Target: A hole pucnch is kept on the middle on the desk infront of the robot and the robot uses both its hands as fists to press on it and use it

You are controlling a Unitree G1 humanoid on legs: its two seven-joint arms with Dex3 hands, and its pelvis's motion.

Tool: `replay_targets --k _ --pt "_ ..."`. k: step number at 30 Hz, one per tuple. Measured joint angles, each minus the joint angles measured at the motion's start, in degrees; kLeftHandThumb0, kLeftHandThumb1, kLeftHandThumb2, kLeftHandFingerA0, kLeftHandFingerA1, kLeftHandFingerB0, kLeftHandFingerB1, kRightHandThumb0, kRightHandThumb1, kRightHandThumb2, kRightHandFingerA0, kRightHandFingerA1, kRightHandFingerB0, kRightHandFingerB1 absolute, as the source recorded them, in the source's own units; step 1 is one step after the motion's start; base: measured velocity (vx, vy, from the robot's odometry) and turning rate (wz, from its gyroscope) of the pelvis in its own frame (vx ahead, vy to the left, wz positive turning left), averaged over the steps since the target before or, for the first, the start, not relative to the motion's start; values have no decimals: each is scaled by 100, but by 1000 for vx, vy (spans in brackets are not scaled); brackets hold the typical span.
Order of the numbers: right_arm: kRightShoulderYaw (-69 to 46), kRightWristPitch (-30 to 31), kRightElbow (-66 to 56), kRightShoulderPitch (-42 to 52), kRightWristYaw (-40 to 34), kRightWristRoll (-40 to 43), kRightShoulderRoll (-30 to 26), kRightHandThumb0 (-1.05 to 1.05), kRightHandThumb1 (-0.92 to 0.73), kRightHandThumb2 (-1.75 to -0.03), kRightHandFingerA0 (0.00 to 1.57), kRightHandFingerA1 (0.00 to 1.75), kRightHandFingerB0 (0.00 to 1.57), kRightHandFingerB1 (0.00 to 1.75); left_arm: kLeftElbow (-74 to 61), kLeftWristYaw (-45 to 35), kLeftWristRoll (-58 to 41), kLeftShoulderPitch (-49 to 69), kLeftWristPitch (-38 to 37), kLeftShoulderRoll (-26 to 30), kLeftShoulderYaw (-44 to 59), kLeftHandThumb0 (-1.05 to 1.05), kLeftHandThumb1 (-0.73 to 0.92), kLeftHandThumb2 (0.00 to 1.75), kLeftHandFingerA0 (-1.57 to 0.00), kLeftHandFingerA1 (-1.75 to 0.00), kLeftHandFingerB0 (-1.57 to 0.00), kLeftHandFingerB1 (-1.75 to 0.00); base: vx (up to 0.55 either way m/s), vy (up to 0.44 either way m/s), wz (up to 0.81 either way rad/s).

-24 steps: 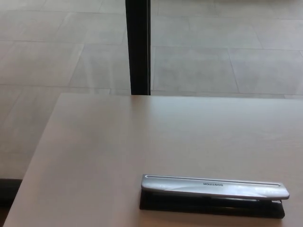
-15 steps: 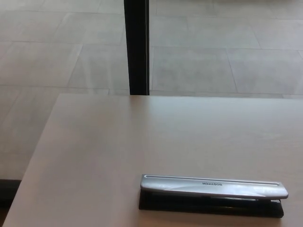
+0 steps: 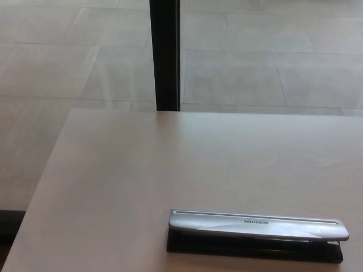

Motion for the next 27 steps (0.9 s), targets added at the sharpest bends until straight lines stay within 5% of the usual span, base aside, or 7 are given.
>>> replay_targets --k 5,7,9,10,11,12,27 --pt "198 65 -683 -214 4 102 94 -52 -29 -102 118 162 108 101 -925 87 -42 -379 108 -335 -276 -4 82 86 -75 -175 -55 -98 0 0 0" --pt "326 95 -1022 -240 4 137 179 -48 -25 -112 118 161 112 96 -1286 110 -49 -449 137 -537 -453 -3 81 87 -72 -175 -58 -105 0 0 0" --pt "483 129 -1408 -256 4 183 313 -34 -39 -116 117 169 96 114 -1647 130 -53 -486 175 -780 -671 -9 65 107 -80 -175 -71 -125 0 0 0" --pt "555 148 -1581 -257 1 202 376 -38 -48 -116 136 143 92 109 -1793 134 -54 -493 182 -887 -776 -10 61 112 -84 -175 -74 -128 0 0 0" --pt "648 165 -1780 -256 -2 219 457 -35 -52 -115 129 140 88 110 -1946 135 -55 -493 186 -1014 -903 -14 61 115 -86 -175 -64 -141 0 0 0" --pt "693 173 -1865 -256 -2 226 497 -22 -61 -109 102 175 78 130 -2007 136 -55 -493 187 -1072 -966 -14 60 114 -87 -175 -72 -135 0 0 0" --pt "3242 397 -4595 690 219 325 2017 -25 -67 -108 102 175 72 138 -3400 127 27 -175 279 -3018 -3897 -23 75 104 -92 -175 -55 -161 0 0 0"
